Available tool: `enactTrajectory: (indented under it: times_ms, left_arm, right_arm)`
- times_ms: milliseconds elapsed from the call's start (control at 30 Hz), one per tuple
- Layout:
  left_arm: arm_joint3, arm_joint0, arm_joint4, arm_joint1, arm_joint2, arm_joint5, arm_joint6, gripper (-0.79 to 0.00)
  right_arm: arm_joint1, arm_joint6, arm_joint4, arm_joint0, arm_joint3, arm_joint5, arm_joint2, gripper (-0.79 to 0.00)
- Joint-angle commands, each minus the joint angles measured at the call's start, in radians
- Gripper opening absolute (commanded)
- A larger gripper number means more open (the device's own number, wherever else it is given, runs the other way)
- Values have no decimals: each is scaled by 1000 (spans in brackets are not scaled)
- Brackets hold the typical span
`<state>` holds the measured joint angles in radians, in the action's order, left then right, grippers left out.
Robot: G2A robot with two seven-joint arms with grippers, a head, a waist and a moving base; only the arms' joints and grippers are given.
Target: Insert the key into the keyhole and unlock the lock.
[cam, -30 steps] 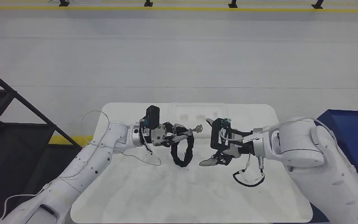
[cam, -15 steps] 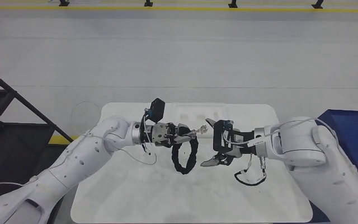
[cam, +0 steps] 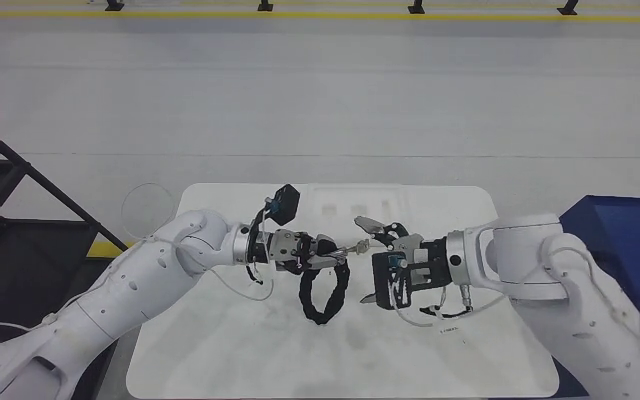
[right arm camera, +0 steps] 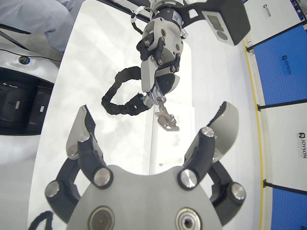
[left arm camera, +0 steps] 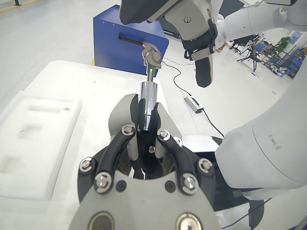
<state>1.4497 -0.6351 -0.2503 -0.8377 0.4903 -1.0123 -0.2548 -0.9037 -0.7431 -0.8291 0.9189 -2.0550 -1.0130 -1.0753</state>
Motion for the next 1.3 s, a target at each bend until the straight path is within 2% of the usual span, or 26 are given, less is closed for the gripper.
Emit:
enactTrajectory:
  times_ms: [0, 33, 67, 100, 500, 633, 700, 800, 933, 1100, 1267]
  left_arm:
    - [-1, 2, 19, -1, -5, 0, -14, -785]
    - [-2, 3, 26, -1, -6, 0, -20, -785]
    - [-4, 4, 31, -1, -8, 0, -26, -785]
    - [-5, 5, 37, -1, -8, 0, -31, -785]
    - [-11, 8, 62, -4, -8, 0, -71, -785]
    - [-12, 6, 64, -5, -5, 0, -74, -785]
    - [-13, 5, 63, -5, -2, 0, -76, -785]
    - [-12, 3, 61, -5, 2, 0, -77, -785]
    - [-9, 1, 46, -5, 8, 0, -74, -785]
    - [-6, -3, 24, -5, 14, 0, -62, -785]
    - [0, -6, -24, -6, 26, 0, -29, -785]
  right_arm:
    - [2, 35, -52, -10, -2, 1, 25, -203]
    - [3, 51, -73, -15, -1, 1, 35, -274]
    - [4, 66, -95, -20, 3, 1, 45, -413]
    - [5, 80, -115, -24, 8, 1, 55, -459]
    - [15, 190, -290, -43, 47, 1, 89, -471]
    - [16, 233, -305, -34, 47, 7, 75, -502]
    - [18, 247, -308, -28, 54, 5, 68, -545]
    - [18, 274, -266, -11, 77, 28, 57, -613]
    - [19, 284, -186, 7, 99, 67, 48, -779]
    - [21, 245, -46, 25, 124, 115, 43, -785]
    - [22, 175, 138, 38, 141, 216, 39, -785]
